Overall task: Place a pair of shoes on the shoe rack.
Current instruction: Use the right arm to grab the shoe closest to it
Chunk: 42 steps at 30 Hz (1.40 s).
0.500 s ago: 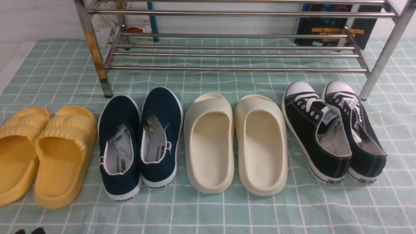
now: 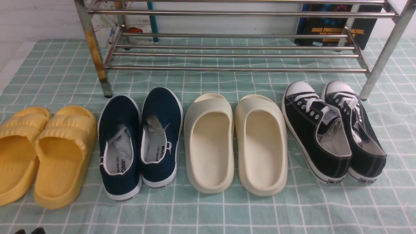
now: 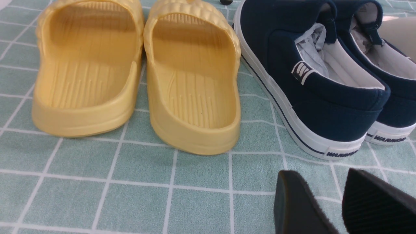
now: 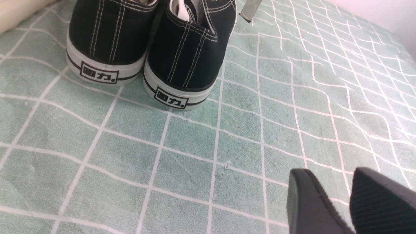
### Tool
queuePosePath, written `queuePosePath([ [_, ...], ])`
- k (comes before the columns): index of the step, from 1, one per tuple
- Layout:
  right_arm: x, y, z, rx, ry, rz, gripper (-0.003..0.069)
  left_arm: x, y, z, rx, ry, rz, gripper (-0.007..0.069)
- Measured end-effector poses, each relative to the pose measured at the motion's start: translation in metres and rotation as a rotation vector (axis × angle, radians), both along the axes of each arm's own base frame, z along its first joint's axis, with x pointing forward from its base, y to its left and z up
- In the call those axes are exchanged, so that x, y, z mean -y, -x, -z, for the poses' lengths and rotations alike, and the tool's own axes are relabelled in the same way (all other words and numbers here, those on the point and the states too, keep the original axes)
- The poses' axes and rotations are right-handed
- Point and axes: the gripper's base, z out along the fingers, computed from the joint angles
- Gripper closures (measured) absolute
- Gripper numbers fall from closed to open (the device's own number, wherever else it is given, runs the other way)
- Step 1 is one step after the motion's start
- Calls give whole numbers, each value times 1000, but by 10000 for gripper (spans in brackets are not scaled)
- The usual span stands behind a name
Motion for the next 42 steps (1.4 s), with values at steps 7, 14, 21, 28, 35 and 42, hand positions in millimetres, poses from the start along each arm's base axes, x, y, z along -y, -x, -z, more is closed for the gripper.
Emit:
queuePosePath([
  [7, 0, 0, 0, 0, 0, 0, 419, 0, 0, 0, 0, 0, 0, 387],
  [14, 0, 0, 0, 0, 1, 0, 419, 0, 0, 0, 0, 0, 0, 387],
  [21, 0, 0, 0, 0, 1, 0, 419, 0, 0, 0, 0, 0, 0, 387],
  [28, 0, 0, -1, 11, 3, -1, 419, 0, 0, 0, 0, 0, 0, 387],
  [35, -1, -4, -12, 167, 12, -15, 419, 0, 0, 0, 0, 0, 0, 387],
  [42, -3, -5, -32, 387, 24, -33, 419, 0, 0, 0, 0, 0, 0, 387],
])
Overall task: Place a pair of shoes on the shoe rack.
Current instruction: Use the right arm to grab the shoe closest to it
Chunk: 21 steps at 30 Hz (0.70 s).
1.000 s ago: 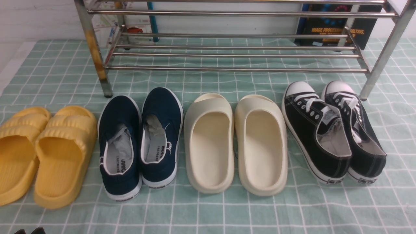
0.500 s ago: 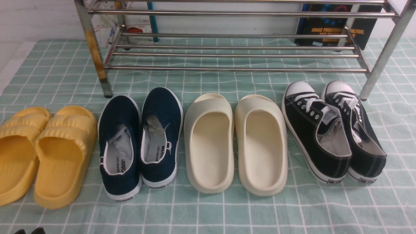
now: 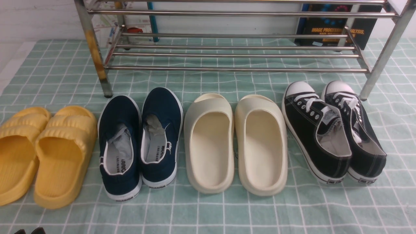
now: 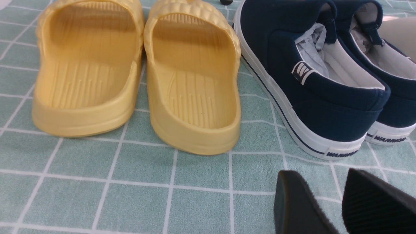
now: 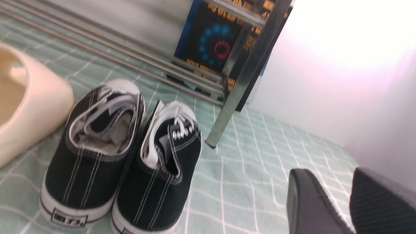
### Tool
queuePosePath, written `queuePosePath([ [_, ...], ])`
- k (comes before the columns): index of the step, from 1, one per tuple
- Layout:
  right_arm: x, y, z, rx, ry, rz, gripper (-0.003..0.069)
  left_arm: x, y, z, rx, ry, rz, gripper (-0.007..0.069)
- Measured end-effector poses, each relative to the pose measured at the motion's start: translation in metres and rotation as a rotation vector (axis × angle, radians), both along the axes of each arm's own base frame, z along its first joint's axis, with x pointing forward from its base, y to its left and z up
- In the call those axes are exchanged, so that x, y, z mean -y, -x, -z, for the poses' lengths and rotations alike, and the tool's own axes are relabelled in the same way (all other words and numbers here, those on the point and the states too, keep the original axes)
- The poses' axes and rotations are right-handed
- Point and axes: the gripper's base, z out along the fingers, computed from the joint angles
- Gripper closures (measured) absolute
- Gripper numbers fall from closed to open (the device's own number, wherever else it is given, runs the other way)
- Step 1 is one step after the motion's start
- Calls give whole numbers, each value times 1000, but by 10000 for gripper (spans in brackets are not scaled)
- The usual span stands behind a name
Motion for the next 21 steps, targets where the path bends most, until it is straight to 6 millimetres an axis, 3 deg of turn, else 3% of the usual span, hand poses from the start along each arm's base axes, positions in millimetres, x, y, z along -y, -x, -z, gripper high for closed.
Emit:
queuePosePath([
  [9, -1, 1, -7, 73, -18, -8, 419, 0, 0, 0, 0, 0, 0, 386],
  [16, -2, 11, -38, 443, -351, -124, 419, 0, 0, 0, 0, 0, 0, 386],
  [21, -3, 13, -53, 525, -431, -184, 445, 0, 0, 0, 0, 0, 0, 386],
])
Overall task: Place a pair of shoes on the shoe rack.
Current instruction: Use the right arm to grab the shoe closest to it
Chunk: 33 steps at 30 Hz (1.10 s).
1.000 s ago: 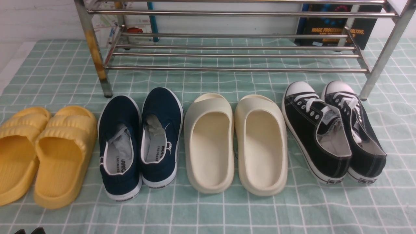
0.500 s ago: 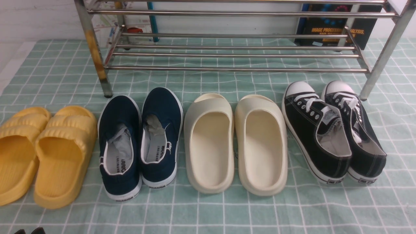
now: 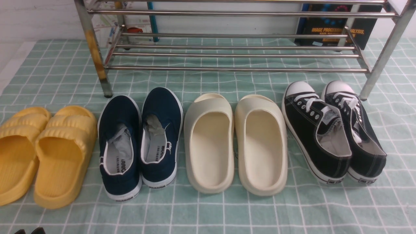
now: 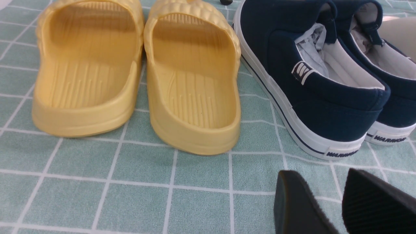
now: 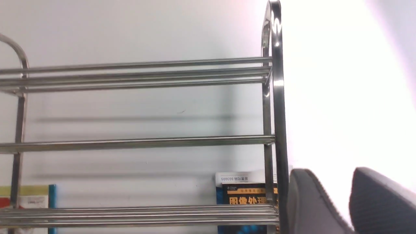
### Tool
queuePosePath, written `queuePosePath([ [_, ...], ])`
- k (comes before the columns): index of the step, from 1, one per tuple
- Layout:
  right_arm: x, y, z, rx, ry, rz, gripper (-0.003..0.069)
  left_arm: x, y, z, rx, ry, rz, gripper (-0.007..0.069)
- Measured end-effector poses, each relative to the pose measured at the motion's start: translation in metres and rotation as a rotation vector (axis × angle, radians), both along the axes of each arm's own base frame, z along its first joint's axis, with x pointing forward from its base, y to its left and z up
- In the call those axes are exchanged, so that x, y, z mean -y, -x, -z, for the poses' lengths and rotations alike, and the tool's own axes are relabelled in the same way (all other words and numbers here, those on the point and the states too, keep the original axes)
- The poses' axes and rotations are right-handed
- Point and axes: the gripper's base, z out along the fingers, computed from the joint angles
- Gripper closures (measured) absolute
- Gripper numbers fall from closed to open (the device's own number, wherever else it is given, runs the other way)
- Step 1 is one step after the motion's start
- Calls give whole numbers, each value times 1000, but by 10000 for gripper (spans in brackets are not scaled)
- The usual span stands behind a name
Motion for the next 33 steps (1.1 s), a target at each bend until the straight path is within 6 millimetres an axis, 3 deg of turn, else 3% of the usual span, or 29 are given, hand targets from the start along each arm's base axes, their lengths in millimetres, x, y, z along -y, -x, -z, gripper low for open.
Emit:
queuePosePath([
  [5, 1, -8, -53, -61, -14, -1, 636, 0, 0, 0, 0, 0, 0, 386],
  [7, 2, -19, -77, -149, -20, 6, 659, 0, 0, 0, 0, 0, 0, 386],
  [10, 3, -36, -95, -268, -23, 14, 659, 0, 0, 0, 0, 0, 0, 386],
  [11, 5, -56, -101, -387, -17, 24, 655, 0, 0, 0, 0, 0, 0, 386],
  [13, 6, -80, -97, -531, -16, 33, 654, 0, 0, 0, 0, 0, 0, 386],
  [14, 7, -83, -97, -550, -18, 33, 654, 0, 0, 0, 0, 0, 0, 386],
  [16, 8, -119, -80, -857, -71, 26, 654, 0, 0, 0, 0, 0, 0, 386],
  [18, 3, -140, -70, -1086, -92, -4, 654, 0, 0, 0, 0, 1, 0, 386],
  [19, 2, -142, -69, -1109, -90, -8, 654, 0, 0, 0, 0, 1, 0, 386],
  [22, -26, -175, -57, -1394, 58, -133, 643, 0, 0, 0, 0, 1, 0, 386],
  [27, -70, -212, -44, -1517, 258, -281, 589, 0, 0, 0, 0, 1, 0, 386],
  [28, -83, -225, -37, -1548, 298, -307, 543, 0, 0, 0, 0, 1, 0, 386],
  [33, -100, -258, -3, -1640, 335, -320, 355, 0, 0, 0, 0, 1, 0, 386],
])
